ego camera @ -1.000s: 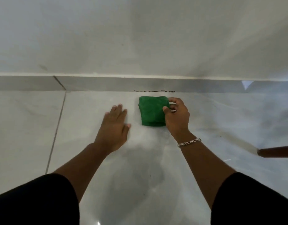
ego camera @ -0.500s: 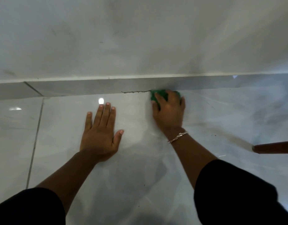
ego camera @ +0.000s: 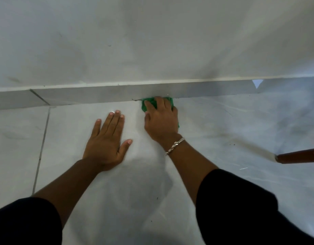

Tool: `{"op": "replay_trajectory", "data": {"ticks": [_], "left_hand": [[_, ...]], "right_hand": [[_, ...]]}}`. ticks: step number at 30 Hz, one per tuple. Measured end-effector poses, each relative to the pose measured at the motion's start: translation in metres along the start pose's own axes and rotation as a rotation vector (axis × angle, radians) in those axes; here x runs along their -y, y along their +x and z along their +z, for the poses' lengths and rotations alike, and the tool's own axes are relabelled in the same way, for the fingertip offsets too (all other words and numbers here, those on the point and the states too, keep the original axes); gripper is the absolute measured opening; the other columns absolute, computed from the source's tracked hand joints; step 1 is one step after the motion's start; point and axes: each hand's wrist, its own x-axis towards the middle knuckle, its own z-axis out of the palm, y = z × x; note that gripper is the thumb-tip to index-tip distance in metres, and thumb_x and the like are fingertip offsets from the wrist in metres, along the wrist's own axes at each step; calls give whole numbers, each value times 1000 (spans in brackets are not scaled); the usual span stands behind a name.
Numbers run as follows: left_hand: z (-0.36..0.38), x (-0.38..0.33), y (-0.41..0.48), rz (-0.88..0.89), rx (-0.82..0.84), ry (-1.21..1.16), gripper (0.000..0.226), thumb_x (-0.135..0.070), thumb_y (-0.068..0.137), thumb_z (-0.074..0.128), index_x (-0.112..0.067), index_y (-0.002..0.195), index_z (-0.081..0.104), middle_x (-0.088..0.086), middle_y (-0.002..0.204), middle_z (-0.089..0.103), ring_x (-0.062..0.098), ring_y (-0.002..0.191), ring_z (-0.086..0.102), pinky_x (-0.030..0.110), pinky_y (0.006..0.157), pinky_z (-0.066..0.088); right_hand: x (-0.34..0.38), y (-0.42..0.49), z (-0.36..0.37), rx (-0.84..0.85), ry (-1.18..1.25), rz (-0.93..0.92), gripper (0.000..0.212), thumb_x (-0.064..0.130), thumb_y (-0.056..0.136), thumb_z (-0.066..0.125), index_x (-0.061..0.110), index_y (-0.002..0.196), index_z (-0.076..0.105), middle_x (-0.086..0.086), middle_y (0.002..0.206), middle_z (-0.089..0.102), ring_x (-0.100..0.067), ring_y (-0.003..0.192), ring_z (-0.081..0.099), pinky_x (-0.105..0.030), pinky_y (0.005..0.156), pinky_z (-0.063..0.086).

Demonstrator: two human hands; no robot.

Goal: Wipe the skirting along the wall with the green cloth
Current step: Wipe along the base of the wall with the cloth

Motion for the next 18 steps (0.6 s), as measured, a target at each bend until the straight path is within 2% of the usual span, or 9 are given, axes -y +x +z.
{"op": "replay_trajectory", "data": {"ticks": [2,4,6,11,13,18], "left_hand": [[-6,19,-4,-34,-15,3,84,-64,89,14,-13,155,5,11,166,5,26,153,0,50,123,5],[-11,41,-9,-123,-21,-13,86,-66,88,13,-13,155,1,11,166,0,27,152,-3,51,122,3],[-13,52,-13,-137,-7,-16,86,-67,88,11,-15,154,-4,9,166,-4,25,152,-7,51,122,0],[-10,50,-11,-132,-22,-3,84,-65,89,13,-16,155,-2,8,166,-2,25,153,-5,52,122,1],[-12,50,-12,-148,-17,16,85,-66,88,11,-15,155,-2,9,166,-3,26,153,-5,52,122,0],[-12,49,-11,-172,8,31,88,-69,85,6,-15,154,-4,8,166,-5,25,152,-9,52,123,1]], "right_hand": [[-26,3,-5,-19,-21,39,43,27,88,49,24,129,60,-12,137,53,-35,127,45,-49,102,38],[-54,1,-8,-51,-13,168,42,26,88,50,24,129,61,-14,136,53,-35,129,44,-50,102,39],[-68,-1,-9,-63,-28,289,42,24,90,49,22,130,60,-17,137,51,-36,129,42,-51,101,40],[-25,8,-1,-106,17,590,45,19,80,52,14,123,62,-19,132,50,-40,126,41,-53,98,36],[6,5,3,-77,45,523,47,19,77,50,16,123,61,-17,132,51,-39,125,42,-52,98,37],[68,-3,14,-25,82,165,44,19,75,57,17,118,63,-15,131,55,-39,122,46,-52,95,39]]}}
